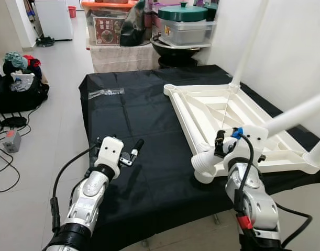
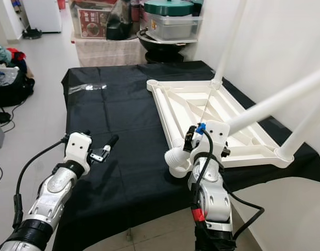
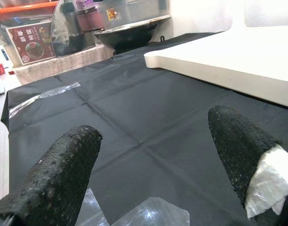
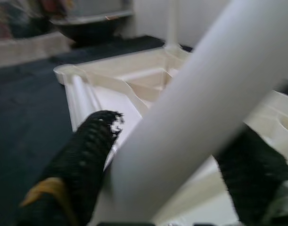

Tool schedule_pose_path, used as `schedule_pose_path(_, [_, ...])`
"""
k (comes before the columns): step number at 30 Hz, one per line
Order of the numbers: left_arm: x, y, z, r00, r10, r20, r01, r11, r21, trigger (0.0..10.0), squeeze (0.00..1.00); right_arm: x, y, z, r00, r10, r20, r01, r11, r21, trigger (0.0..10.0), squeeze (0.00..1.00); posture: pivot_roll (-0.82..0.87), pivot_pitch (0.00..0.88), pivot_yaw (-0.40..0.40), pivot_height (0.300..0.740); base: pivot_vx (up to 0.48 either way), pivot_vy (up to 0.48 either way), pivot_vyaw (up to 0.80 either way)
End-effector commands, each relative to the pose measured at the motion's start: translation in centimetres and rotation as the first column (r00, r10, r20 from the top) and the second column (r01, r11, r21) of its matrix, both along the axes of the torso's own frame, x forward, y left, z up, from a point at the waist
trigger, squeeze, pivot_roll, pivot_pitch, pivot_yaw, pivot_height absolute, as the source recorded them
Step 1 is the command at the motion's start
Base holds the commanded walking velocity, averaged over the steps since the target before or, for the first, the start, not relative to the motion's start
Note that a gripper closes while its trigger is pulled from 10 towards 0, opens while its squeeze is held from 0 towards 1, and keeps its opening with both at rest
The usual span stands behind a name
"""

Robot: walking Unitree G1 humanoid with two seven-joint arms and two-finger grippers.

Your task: Building children table

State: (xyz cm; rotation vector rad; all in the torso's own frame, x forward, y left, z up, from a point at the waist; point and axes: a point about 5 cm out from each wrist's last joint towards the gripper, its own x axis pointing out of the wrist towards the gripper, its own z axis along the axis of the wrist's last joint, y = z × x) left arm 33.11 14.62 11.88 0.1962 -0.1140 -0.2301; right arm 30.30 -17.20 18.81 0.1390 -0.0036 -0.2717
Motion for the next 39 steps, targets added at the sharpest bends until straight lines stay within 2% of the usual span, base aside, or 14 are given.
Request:
schedule_pose_path(1, [0.1, 0.1, -0.1, 1.0, 0.0, -0.005, 0.0, 1.0, 0.005, 10.0, 0.0, 0.0, 0.2, 0.9, 0.997, 0.045, 0.056, -0.047, 0.999, 0.026, 0.0, 0.0, 0.0, 0.0, -0.086, 0.74, 0.0, 0.0, 0.0])
schedule_pose_path(4, [0.1, 0.1, -0.1, 1.0, 0.0, -0.005, 0.0, 1.0, 0.005, 10.0, 0.0, 0.0, 0.2, 0.9, 0.997, 0.045, 0.056, -0.047, 0.999, 0.026, 0.0, 0.0, 0.0, 0.0, -0.086, 0.74, 0.0, 0.0, 0.0])
schedule_pose_path(5, [0.1, 0.1, -0.2, 1.0, 0.0, -0.005, 0.0, 1.0, 0.005, 10.0, 0.0, 0.0, 0.1, 0.4, 0.998, 0.048, 0.039, -0.051, 0.994, 0.097, 0.0, 0.0, 0.0, 0.0, -0.087, 0.74, 0.0, 0.0, 0.0])
schedule_pose_path(8, [0.1, 0.0, -0.2, 1.0, 0.001, -0.005, -0.001, 1.0, 0.005, 10.0, 0.0, 0.0, 0.1, -0.2, 0.999, 0.047, 0.02, -0.049, 0.987, 0.154, 0.0, 0.0, 0.01, 0.0, -0.089, 0.74, 0.0, 0.0, 0.0])
schedule_pose_path(10, [0.1, 0.2, -0.2, 1.0, 0.006, -0.005, -0.006, 1.0, 0.008, 10.0, 0.0, 0.1, 0.2, -1.5, 0.998, 0.054, -0.031, -0.043, 0.961, 0.274, 0.0, 0.0, 0.01, 0.0, -0.09, 0.74, 0.0, 0.0, 0.0])
schedule_pose_path(18, [0.1, 0.5, -0.1, 1.0, 0.013, -0.003, -0.013, 1.0, 0.012, 10.0, 0.0, 0.3, 0.4, -1.9, 0.997, 0.059, -0.04, -0.041, 0.936, 0.35, 0.0, 0.0, 0.02, 0.0, -0.093, 0.74, 0.0, 0.0, 0.0])
schedule_pose_path(23, [0.2, 0.6, 0.1, 1.0, 0.013, -0.002, -0.013, 1.0, -0.005, 10.0, 0.0, 0.8, 0.5, 0.0, 0.993, 0.078, 0.086, -0.107, 0.904, 0.413, 0.0, 0.0, 0.01, 0.0, -0.085, 0.74, 0.0, 0.0, 0.0])
schedule_pose_path(26, [0.5, 0.5, 0.7, 1.0, -0.015, -0.007, 0.014, 0.996, -0.085, 10.0, 0.0, 1.0, 0.8, 1.3, 0.979, 0.116, 0.169, -0.181, 0.879, 0.442, 0.0, 0.0, 0.01, 0.0, -0.081, 0.74, 0.0, 0.0, 0.0])
schedule_pose_path(27, [0.6, 0.2, 1.5, 0.997, -0.073, -0.005, 0.072, 0.986, -0.152, 10.0, 0.0, 1.2, 1.2, 2.3, 0.961, 0.155, 0.231, -0.245, 0.863, 0.441, 0.0, 0.0, 0.01, 0.0, -0.08, 0.74, 0.0, 0.0, 0.0])
schedule_pose_path(31, [0.7, 0.0, 2.0, 0.993, -0.117, 0.001, 0.115, 0.974, -0.195, 10.0, 0.0, 1.2, 1.4, 3.0, 0.946, 0.18, 0.27, -0.287, 0.853, 0.436, 0.0, 0.0, 0.01, 0.0, -0.08, 0.74, 0.0, 0.0, 0.0])
schedule_pose_path(33, [0.4, -0.3, 4.5, 0.956, -0.286, 0.056, 0.291, 0.925, -0.243, 10.0, 0.0, 1.5, 2.0, 5.3, 0.888, 0.253, 0.383, -0.404, 0.827, 0.391, 0.0, 0.0, 0.02, 0.0, -0.079, 0.74, 0.0, 0.0, 0.0])
schedule_pose_path(35, [0.4, -0.3, 4.5, 0.956, -0.286, 0.056, 0.291, 0.925, -0.243, 10.0, 0.0, 1.5, 2.0, 5.3, 0.888, 0.253, 0.383, -0.404, 0.827, 0.391, 0.0, 0.0, 0.02, 0.0, -0.079, 0.74, 0.0, 0.0, 0.0])
schedule_pose_path(37, [-0.2, -0.7, 6.5, 0.896, -0.434, 0.089, 0.443, 0.866, -0.233, 10.0, 0.0, 1.5, 3.2, 6.7, 0.828, 0.336, 0.449, -0.507, 0.792, 0.341, 0.0, 0.0, 0.03, 0.0, -0.079, 0.74, 0.0, 0.0, 0.0])
schedule_pose_path(39, [-0.2, -0.7, 6.5, 0.896, -0.434, 0.089, 0.443, 0.866, -0.233, 10.0, 0.0, 1.5, 3.2, 6.7, 0.828, 0.336, 0.449, -0.507, 0.792, 0.341, 0.0, 0.0, 0.03, 0.0, -0.079, 0.74, 0.0, 0.0, 0.0])
